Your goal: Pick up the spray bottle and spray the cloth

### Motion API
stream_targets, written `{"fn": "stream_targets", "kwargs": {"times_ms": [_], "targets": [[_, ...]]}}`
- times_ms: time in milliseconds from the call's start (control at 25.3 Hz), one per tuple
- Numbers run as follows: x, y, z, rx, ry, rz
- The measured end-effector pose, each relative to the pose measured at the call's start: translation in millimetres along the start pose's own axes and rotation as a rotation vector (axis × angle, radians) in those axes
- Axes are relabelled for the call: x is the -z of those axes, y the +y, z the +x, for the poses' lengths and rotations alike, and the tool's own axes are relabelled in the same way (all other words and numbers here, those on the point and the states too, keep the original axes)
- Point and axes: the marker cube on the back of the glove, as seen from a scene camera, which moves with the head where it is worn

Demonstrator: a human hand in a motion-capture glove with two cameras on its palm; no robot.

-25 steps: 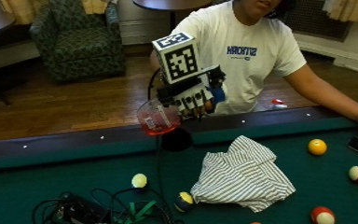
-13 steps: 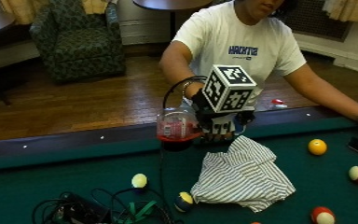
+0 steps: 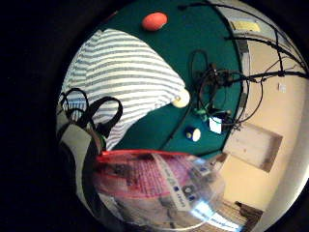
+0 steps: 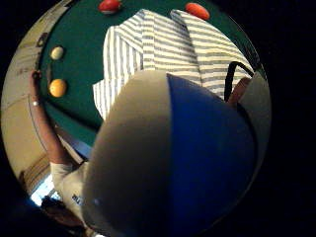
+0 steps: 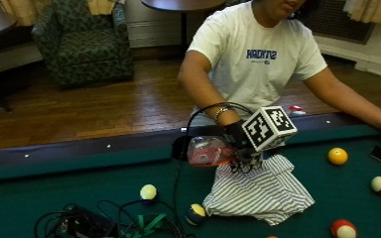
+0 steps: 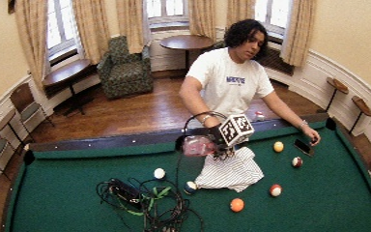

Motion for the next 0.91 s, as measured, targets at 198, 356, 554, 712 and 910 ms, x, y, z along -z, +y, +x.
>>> {"fn": "stream_targets", "kwargs": {"times_ms": [198, 356, 554, 712, 910], "targets": [[-11.5, -5.6, -14.0, 0.02, 0.08, -0.03], [-7.1, -6.0, -17.4, 0.027, 0.098, -0.027], [10.2, -2.9, -20.7, 0.029, 0.063, 0.0], [32.0, -0.1, -19.7, 0.023, -0.011, 0.068], [64.9, 5.4, -11.4, 0.023, -0.194, 0.193]]}}
